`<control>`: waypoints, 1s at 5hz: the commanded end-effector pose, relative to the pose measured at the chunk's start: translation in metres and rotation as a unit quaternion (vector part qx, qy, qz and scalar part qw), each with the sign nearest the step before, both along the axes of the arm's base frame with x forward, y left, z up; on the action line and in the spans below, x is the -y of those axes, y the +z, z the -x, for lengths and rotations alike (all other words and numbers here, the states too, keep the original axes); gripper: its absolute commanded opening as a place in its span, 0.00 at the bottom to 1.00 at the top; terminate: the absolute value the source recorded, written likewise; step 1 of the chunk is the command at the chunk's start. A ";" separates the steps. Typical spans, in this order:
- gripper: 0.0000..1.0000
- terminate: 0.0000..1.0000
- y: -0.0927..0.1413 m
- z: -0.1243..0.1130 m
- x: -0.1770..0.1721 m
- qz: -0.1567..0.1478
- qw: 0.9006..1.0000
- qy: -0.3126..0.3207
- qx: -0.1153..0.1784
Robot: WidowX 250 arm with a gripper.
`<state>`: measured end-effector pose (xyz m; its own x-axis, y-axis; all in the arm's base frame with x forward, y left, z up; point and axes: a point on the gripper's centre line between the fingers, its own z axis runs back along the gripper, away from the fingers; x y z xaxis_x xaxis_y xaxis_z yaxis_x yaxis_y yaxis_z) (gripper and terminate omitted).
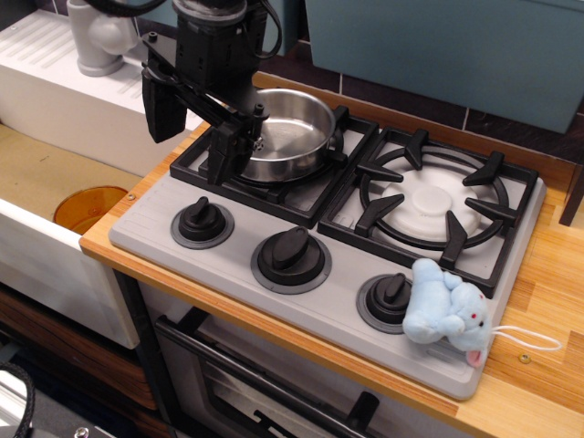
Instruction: End effector reaching pot or pan
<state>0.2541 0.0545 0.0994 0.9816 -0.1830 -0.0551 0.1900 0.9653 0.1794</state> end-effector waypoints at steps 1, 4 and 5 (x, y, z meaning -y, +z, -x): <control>1.00 0.00 0.000 0.000 0.000 0.000 1.000 0.000 0.000; 1.00 0.00 -0.002 -0.044 0.048 -0.009 0.999 0.054 -0.003; 1.00 0.00 0.000 -0.056 0.055 -0.002 0.998 0.056 -0.007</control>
<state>0.3026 0.0003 0.0859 0.9906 -0.0641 -0.1205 0.0849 0.9807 0.1762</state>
